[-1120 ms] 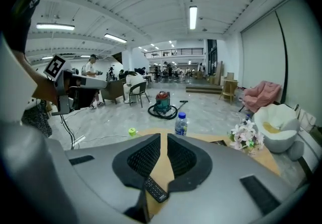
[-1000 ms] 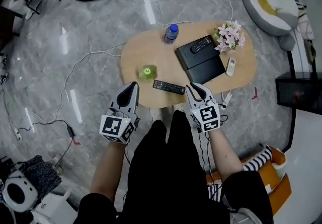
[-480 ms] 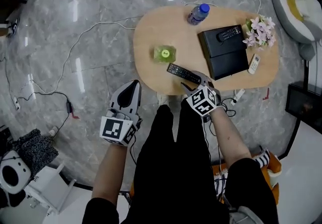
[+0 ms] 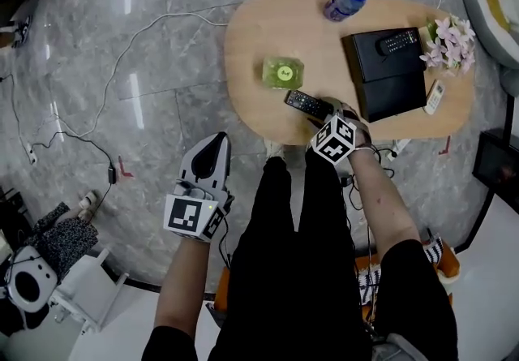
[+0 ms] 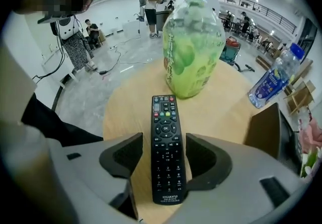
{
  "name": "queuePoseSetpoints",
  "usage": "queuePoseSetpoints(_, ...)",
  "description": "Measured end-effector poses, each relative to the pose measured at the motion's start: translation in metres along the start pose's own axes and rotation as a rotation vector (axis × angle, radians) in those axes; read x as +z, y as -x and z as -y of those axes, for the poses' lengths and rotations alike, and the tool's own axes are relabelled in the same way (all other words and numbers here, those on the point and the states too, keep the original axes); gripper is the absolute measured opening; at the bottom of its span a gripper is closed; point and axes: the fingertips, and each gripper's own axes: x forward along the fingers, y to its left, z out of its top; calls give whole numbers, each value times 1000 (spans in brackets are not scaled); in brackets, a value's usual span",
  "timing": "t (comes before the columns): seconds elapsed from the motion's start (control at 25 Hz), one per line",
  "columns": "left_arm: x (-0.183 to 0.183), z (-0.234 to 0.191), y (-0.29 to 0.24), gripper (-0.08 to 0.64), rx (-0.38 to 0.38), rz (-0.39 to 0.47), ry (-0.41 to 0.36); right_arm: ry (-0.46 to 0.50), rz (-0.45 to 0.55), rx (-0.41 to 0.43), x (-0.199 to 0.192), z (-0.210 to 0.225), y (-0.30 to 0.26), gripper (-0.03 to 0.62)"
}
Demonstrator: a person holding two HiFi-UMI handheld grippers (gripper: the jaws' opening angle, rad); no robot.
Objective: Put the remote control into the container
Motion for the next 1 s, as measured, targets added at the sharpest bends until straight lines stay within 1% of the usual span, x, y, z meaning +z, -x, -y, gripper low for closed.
queuePoseSetpoints(0.2,-12,-2,1,8,-6,-22,9,-7,-72,41,-8,-1,-18,255)
queuePoseSetpoints(0.32,-16,-5,-1,8,1,-38,17,7,-111,60,-12,2,-27,255)
queuePoseSetpoints(0.44,-19,-7,-1,8,-5,-32,30,17,-126,88,-12,4,-29,255)
queuePoseSetpoints(0.64,-25,-7,-5,8,-4,-49,40,13,-123,82,-12,4,-30,255)
queuePoseSetpoints(0.76,-23,-8,-9,8,1,-47,42,19,-140,77,-12,5,-30,253)
queuePoseSetpoints(0.88,-21,-7,-11,8,2,-50,49,50,-171,73,-12,4,-29,249)
queuePoseSetpoints(1.0,-16,-3,-14,8,-9,-43,48,100,-178,65,-10,0,-21,248)
